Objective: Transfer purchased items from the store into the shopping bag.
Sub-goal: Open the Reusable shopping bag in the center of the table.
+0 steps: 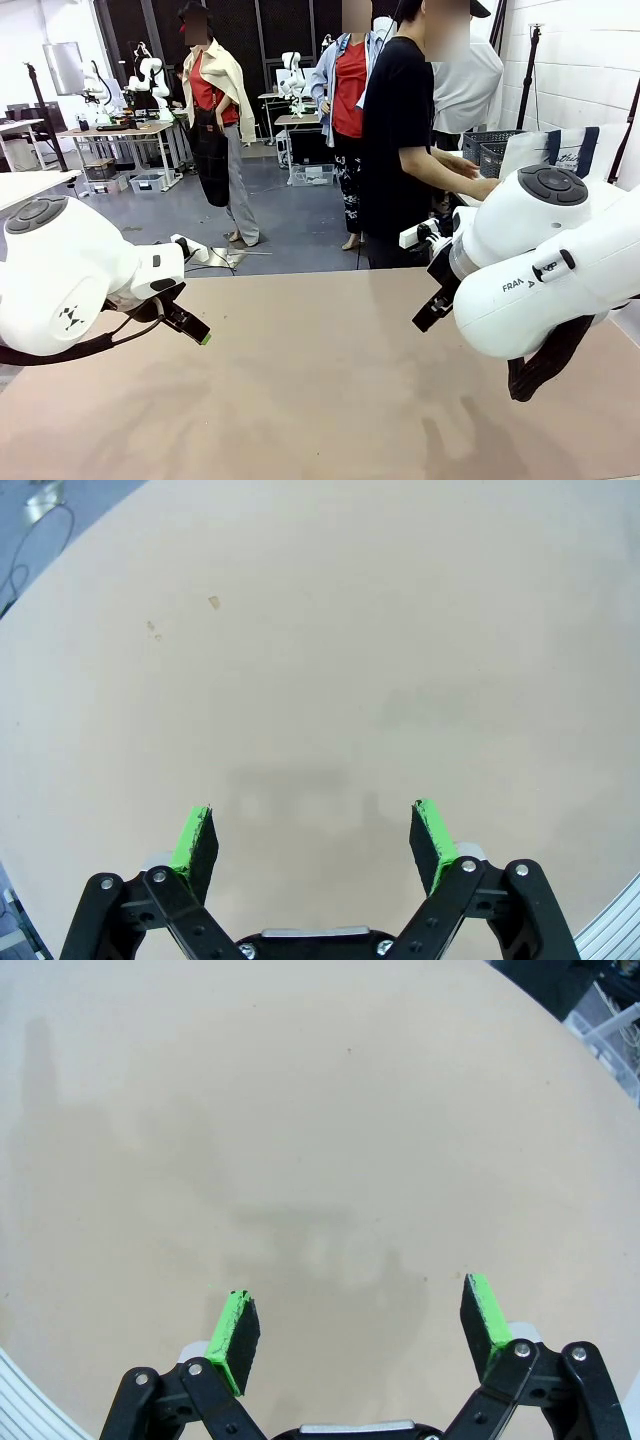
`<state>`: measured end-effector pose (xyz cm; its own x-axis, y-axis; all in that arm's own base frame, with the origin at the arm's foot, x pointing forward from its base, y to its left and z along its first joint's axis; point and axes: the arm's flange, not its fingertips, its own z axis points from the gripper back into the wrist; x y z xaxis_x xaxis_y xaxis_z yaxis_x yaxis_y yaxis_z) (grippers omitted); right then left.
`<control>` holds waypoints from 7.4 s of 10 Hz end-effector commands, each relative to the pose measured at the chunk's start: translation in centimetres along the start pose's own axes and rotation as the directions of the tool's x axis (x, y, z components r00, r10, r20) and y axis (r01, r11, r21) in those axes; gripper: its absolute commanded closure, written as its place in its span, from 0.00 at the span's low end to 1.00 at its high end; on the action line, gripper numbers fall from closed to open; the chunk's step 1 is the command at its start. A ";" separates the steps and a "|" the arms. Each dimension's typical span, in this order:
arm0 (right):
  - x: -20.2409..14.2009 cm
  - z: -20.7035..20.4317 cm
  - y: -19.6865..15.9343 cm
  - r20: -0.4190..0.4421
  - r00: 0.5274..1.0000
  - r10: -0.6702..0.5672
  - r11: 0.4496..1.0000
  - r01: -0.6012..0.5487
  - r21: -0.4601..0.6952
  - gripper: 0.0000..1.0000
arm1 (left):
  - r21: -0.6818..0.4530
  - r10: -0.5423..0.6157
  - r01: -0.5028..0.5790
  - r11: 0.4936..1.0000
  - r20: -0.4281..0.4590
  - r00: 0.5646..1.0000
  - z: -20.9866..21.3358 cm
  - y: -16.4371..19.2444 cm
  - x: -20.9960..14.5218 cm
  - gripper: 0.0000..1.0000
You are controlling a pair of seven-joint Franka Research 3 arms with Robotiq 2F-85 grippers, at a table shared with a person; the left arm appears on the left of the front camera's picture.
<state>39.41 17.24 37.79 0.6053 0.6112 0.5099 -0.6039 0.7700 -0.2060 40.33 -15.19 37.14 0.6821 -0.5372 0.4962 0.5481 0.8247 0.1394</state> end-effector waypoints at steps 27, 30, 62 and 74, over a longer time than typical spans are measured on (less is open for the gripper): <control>0.0 0.1 -0.1 0.002 1.000 0.003 1.000 -0.003 0.001 0.00 | 0.000 0.002 -0.002 1.000 0.000 1.000 0.0 0.1 0.0 0.00; 0.0 0.1 -0.1 0.002 1.000 0.003 1.000 -0.003 0.001 0.00 | 0.000 0.002 -0.002 1.000 0.000 1.000 0.0 0.1 0.0 0.00; 0.0 0.1 -0.1 0.002 1.000 0.003 1.000 -0.003 0.001 0.00 | 0.000 0.002 -0.002 1.000 0.000 1.000 0.0 0.1 0.0 0.00; 0.0 0.0 0.0 0.000 1.000 0.000 1.000 0.000 0.000 0.00 | 0.000 0.000 0.000 1.000 0.000 1.000 0.0 0.0 0.0 0.00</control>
<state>39.41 17.24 37.79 0.6053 0.6112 0.5099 -0.6039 0.7700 -0.2059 40.33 -15.20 37.14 0.6819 -0.5374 0.4962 0.5483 0.8246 0.1396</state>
